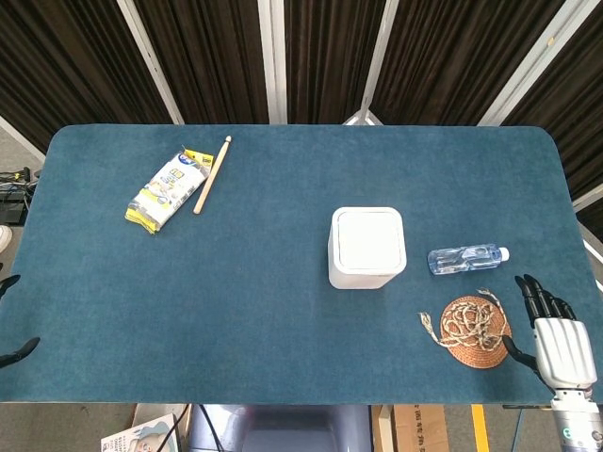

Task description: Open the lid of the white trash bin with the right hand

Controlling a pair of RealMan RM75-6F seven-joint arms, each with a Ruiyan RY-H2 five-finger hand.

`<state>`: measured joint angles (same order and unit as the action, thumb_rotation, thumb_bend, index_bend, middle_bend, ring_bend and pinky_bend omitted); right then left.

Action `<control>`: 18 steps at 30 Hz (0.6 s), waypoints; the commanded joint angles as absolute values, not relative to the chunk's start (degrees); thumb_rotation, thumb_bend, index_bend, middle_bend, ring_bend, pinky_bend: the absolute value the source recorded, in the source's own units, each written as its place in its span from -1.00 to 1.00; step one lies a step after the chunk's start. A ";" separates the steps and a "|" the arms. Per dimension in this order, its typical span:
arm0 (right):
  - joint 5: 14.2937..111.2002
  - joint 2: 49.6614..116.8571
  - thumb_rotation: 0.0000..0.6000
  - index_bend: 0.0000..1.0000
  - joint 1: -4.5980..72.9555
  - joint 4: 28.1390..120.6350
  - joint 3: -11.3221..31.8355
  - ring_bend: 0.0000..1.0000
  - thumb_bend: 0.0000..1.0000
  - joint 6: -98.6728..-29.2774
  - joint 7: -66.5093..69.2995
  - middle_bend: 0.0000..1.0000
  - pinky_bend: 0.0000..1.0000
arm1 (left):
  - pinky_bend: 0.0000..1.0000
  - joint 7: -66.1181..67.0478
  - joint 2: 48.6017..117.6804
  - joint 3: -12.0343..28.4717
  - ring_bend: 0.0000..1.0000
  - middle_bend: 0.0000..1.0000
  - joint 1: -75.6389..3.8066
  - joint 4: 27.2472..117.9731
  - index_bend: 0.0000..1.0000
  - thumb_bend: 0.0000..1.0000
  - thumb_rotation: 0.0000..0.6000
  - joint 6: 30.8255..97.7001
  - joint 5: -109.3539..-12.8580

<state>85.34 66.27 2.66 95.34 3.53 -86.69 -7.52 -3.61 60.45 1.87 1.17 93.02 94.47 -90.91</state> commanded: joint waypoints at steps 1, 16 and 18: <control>86.63 67.11 1.00 -0.75 2.80 94.64 4.03 -0.27 -0.49 -88.09 -7.38 -0.55 -0.19 | -1.00 -4.32 60.32 1.77 -1.00 -0.92 1.32 93.02 -0.67 -0.67 1.00 94.89 -91.18; 94.72 66.74 1.00 -0.72 11.02 98.48 6.81 0.74 0.77 -83.65 -5.01 0.65 0.54 | -1.00 -5.22 60.21 2.06 -1.00 -0.92 1.52 93.20 -0.67 -0.67 1.00 94.96 -90.22; 93.87 64.74 1.00 -0.72 13.22 101.42 6.64 0.74 0.82 -78.68 -7.09 0.65 0.54 | -1.00 -5.19 60.29 2.13 -1.00 -0.92 1.58 93.16 -0.67 -0.67 1.00 95.24 -90.30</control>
